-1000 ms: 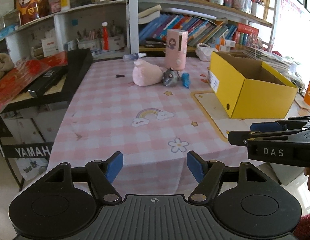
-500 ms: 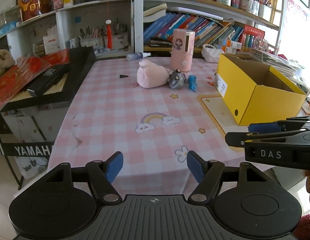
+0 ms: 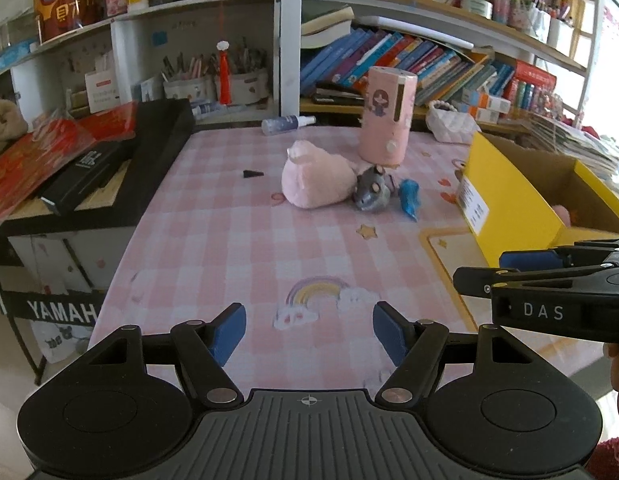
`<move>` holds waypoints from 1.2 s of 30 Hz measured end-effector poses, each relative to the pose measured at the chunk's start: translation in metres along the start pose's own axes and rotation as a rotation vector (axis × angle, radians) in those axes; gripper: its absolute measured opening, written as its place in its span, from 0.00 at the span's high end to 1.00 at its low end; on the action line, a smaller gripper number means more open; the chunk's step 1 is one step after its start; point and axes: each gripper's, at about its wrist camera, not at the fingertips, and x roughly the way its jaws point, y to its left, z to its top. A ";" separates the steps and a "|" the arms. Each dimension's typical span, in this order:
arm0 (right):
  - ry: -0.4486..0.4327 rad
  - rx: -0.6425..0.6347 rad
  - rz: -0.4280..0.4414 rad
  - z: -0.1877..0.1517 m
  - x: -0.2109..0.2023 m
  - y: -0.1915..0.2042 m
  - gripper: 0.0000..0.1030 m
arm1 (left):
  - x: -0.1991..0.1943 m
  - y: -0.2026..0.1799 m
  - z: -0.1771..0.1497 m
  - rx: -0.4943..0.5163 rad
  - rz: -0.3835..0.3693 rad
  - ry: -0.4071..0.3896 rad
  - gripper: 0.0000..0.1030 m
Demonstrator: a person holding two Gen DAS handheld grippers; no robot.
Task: Organize objects
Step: 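Withdraw both tools from the box back over the table, then grasp the pink plush pig with the left tool while the right tool grasps the blue bag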
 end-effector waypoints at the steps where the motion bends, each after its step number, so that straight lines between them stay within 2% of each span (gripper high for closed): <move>1: 0.000 -0.001 0.003 0.005 0.005 -0.003 0.55 | 0.005 0.000 0.004 -0.003 0.003 -0.001 0.30; 13: -0.015 -0.009 0.007 0.054 0.051 -0.033 0.55 | 0.051 -0.006 0.044 -0.015 0.025 0.003 0.30; 24: -0.029 -0.004 -0.002 0.082 0.079 -0.052 0.55 | 0.082 -0.014 0.070 0.006 0.033 -0.003 0.30; 29: -0.037 -0.006 -0.007 0.091 0.088 -0.058 0.54 | 0.091 -0.015 0.078 0.015 0.036 -0.012 0.25; 36: -0.015 -0.011 -0.007 0.101 0.110 -0.062 0.46 | 0.110 -0.011 0.086 0.008 0.052 0.012 0.25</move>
